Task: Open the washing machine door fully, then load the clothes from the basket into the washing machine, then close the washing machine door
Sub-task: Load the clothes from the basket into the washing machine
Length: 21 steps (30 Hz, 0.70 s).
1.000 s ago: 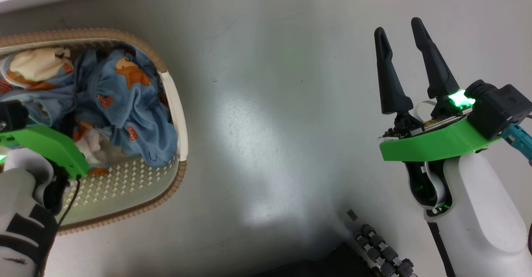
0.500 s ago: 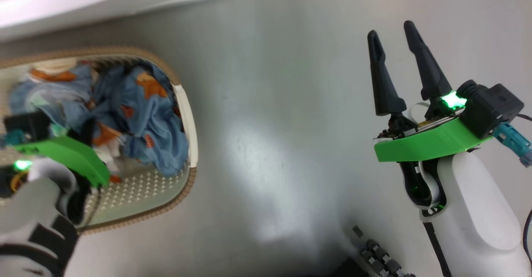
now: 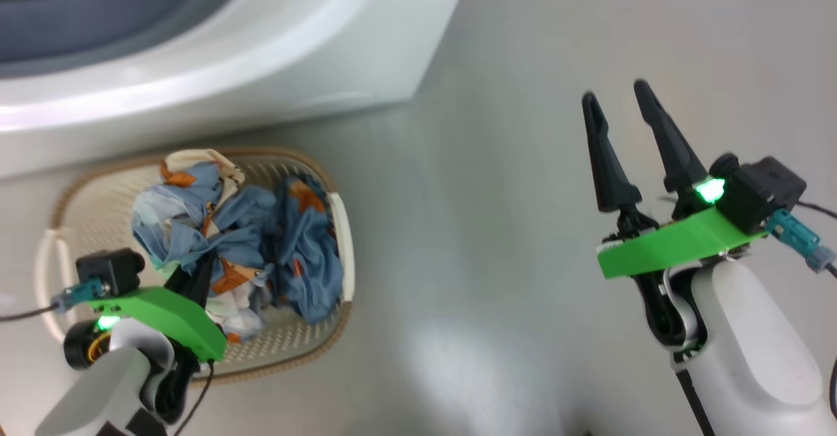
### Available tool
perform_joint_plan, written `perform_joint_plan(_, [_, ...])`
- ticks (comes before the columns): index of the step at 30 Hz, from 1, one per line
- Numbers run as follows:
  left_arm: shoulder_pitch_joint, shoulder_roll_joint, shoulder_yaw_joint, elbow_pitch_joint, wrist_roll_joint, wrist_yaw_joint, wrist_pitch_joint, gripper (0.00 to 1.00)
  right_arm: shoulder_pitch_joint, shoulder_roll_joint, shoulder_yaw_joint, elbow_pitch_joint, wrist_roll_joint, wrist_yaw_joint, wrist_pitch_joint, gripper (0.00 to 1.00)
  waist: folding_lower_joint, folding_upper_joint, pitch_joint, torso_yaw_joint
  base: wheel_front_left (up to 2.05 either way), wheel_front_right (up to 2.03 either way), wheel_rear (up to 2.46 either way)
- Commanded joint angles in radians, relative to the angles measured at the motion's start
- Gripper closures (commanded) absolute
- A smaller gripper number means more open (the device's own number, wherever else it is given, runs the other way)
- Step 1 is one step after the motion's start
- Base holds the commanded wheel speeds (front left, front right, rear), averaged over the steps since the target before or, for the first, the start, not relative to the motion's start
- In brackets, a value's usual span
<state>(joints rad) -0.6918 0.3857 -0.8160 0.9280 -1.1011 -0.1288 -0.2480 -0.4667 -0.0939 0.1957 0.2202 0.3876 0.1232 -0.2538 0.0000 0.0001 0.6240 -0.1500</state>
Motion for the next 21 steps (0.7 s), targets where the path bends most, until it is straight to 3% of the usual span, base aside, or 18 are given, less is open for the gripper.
perform_joint_plan(1, [0.041,0.036,0.052,-0.038,0.000,-0.002,-0.013,1.00,0.042,-0.010,0.015,-0.012,0.015,0.008,-0.008,0.00,0.0000,-0.0001,-0.147,0.072,0.00,0.00,0.00])
perform_joint_plan(21, [0.340,-0.019,0.407,-0.452,0.280,-0.002,-0.014,1.00,0.188,-0.077,-0.003,0.032,0.076,0.008,-0.008,0.00,0.0000,-0.0001,-0.454,0.188,0.00,0.00,0.00])
